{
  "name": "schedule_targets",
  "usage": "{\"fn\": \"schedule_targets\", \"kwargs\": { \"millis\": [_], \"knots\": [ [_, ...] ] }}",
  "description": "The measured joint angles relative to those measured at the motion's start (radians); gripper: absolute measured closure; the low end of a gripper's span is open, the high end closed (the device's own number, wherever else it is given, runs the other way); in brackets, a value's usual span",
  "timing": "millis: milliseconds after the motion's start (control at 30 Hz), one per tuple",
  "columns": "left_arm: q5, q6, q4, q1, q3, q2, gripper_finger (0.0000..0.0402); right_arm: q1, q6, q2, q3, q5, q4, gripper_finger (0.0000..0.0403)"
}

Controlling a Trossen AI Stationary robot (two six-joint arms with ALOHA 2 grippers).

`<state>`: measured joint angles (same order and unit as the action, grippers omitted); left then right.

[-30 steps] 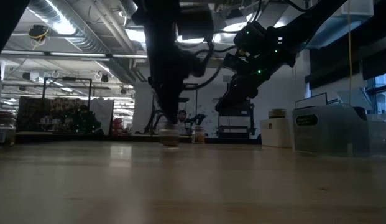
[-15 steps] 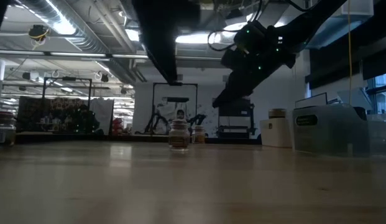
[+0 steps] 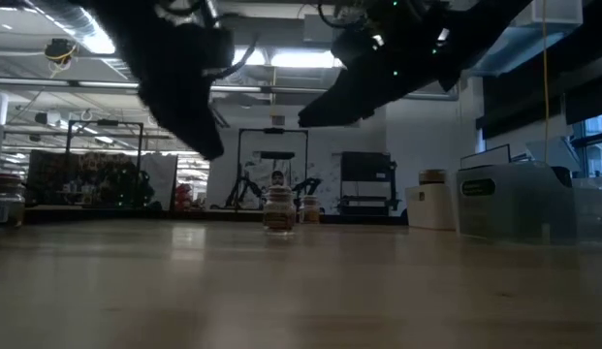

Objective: Sort spices by type
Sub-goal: Put the top left transparent seasoning bottle into the bottom transparent bin

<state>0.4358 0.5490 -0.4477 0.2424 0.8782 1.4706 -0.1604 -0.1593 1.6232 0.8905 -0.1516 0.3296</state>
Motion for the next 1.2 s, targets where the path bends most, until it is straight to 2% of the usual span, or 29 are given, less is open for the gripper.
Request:
{"fn": "schedule_targets", "kwargs": {
  "millis": [200,333,467,633,833,1200],
  "knots": [
    [-0.002,0.152,0.231,0.055,-0.172,-0.002,0.0141,0.004,0.103,0.122,0.0,-0.016,0.116,0.0134],
    [-0.001,0.333,0.251,0.09,-0.219,-0.002,0.0141,0.013,0.149,0.19,0.0,-0.017,0.152,0.0134],
    [0.034,0.413,0.247,0.123,-0.237,-0.002,0.0141,0.03,0.158,0.228,0.0,-0.015,0.173,0.0134],
    [0.111,0.443,0.254,0.151,-0.237,-0.002,0.0141,0.044,0.155,0.292,0.0,-0.013,0.257,0.0134],
    [0.142,0.446,0.255,0.164,-0.237,-0.002,0.0141,0.043,0.159,0.334,0.0,0.055,0.291,0.0134],
    [0.196,0.417,0.254,0.164,-0.236,-0.002,0.0141,0.043,0.148,0.392,0.002,0.005,0.376,0.0135]
  ]
}}
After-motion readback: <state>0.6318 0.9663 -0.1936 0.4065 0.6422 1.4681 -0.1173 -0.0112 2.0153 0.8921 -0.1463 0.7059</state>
